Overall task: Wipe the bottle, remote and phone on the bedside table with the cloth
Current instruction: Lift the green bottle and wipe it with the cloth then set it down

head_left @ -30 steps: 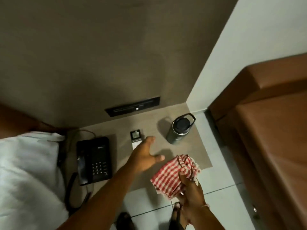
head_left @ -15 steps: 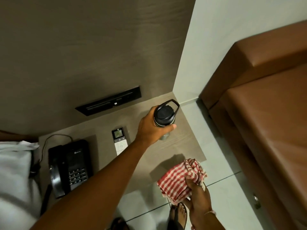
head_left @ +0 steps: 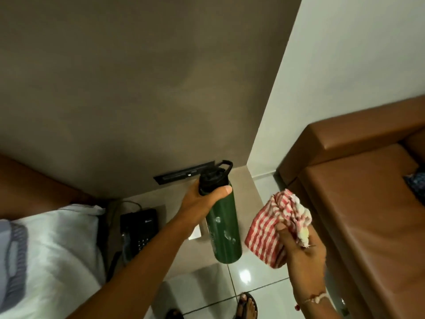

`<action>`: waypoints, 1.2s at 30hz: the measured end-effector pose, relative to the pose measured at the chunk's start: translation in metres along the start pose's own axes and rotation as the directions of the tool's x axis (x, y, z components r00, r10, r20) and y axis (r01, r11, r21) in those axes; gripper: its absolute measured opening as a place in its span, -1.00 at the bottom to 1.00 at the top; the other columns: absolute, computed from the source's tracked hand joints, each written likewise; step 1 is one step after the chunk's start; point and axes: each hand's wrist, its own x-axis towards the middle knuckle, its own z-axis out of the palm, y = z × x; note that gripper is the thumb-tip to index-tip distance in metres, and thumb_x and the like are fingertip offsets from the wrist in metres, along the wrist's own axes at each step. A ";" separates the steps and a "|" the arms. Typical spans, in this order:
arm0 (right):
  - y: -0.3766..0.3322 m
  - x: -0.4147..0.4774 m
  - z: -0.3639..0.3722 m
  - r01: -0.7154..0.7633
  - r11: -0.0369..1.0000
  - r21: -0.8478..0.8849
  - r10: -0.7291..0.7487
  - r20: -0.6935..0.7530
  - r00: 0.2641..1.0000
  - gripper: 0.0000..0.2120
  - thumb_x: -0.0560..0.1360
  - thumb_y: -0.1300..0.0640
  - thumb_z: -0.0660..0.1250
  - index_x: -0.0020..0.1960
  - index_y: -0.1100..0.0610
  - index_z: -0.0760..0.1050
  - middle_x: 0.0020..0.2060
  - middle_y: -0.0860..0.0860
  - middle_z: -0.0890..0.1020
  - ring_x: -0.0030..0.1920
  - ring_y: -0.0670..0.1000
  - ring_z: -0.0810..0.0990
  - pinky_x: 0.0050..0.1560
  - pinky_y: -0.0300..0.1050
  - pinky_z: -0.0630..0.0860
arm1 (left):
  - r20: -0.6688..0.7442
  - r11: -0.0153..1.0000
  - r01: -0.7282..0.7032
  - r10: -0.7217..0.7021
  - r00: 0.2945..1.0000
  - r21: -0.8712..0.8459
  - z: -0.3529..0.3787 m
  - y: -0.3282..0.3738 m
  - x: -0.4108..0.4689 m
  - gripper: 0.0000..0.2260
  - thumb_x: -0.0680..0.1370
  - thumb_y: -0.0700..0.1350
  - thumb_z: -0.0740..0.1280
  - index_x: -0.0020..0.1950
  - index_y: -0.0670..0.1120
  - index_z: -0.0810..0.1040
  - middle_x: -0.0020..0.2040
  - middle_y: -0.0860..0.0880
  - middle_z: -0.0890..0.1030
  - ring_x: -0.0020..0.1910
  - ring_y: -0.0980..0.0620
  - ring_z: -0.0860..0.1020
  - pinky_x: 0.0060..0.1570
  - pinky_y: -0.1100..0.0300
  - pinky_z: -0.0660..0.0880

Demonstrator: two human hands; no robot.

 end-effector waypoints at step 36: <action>-0.198 -0.110 0.005 0.977 -0.210 -0.026 -0.560 0.823 -0.098 -0.46 0.58 -0.16 0.13 0.51 -0.08 0.14 0.52 -0.09 0.23 0.49 -0.05 0.23 0.38 -0.16 0.28 | -0.271 0.969 -0.158 0.102 0.957 -0.192 -0.118 0.218 -0.204 -0.45 0.19 0.37 0.52 0.00 0.03 0.65 -0.20 0.05 0.77 -0.27 0.13 0.73 -0.36 0.22 0.59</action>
